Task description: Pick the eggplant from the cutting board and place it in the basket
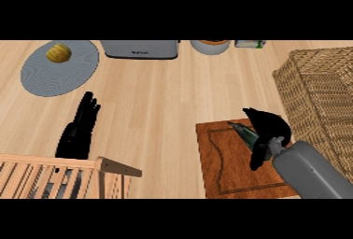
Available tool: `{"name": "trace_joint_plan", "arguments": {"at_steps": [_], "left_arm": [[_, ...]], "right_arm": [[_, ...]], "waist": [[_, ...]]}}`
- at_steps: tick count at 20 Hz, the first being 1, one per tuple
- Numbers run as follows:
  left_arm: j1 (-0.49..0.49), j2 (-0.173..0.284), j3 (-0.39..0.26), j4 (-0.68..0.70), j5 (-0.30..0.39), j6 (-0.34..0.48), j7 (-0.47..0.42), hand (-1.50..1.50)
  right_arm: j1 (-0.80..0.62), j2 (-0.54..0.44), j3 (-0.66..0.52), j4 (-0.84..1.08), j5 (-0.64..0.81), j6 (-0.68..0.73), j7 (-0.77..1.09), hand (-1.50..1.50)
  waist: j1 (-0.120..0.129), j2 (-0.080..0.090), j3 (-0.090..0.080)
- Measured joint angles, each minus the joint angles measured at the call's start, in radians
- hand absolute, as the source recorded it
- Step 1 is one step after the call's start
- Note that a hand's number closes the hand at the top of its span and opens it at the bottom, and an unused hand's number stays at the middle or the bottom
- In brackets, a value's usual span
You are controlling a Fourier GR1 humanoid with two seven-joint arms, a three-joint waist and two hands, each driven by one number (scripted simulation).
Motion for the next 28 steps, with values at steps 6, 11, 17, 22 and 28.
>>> {"name": "trace_joint_plan", "arguments": {"at_steps": [6, 11, 17, 22, 28], "left_arm": [[0.001, -0.002, 0.003, 0.003, -0.001, 0.0, -0.015, 0.0], [0.014, -0.001, 0.002, -0.009, -0.002, -0.006, -0.015, 0.0], [0.013, 0.0, -0.001, -0.01, -0.003, -0.01, -0.016, 0.0], [0.011, -0.001, -0.002, -0.009, -0.005, -0.003, -0.018, 0.0], [0.013, -0.002, 0.0, -0.007, -0.004, -0.009, -0.023, 0.0]], "right_arm": [[-0.002, 0.037, -0.004, 0.022, 0.026, -0.002, 0.004, -1.5], [0.013, 0.031, -0.021, 0.057, 0.048, -0.014, -0.035, -1.5], [0.019, 0.035, -0.014, 0.081, 0.068, 0.003, -0.09, 1.5], [0.011, 0.037, 0.021, 0.114, 0.111, 0.014, -0.16, 1.5], [0.005, 0.038, 0.04, 0.126, 0.162, 0.009, -0.21, 1.5]], "waist": [[-0.001, -0.002, 0.001], [-0.001, -0.002, 0.001], [0.0, -0.003, -0.001], [0.003, -0.005, -0.002], [0.001, -0.007, -0.001]]}}
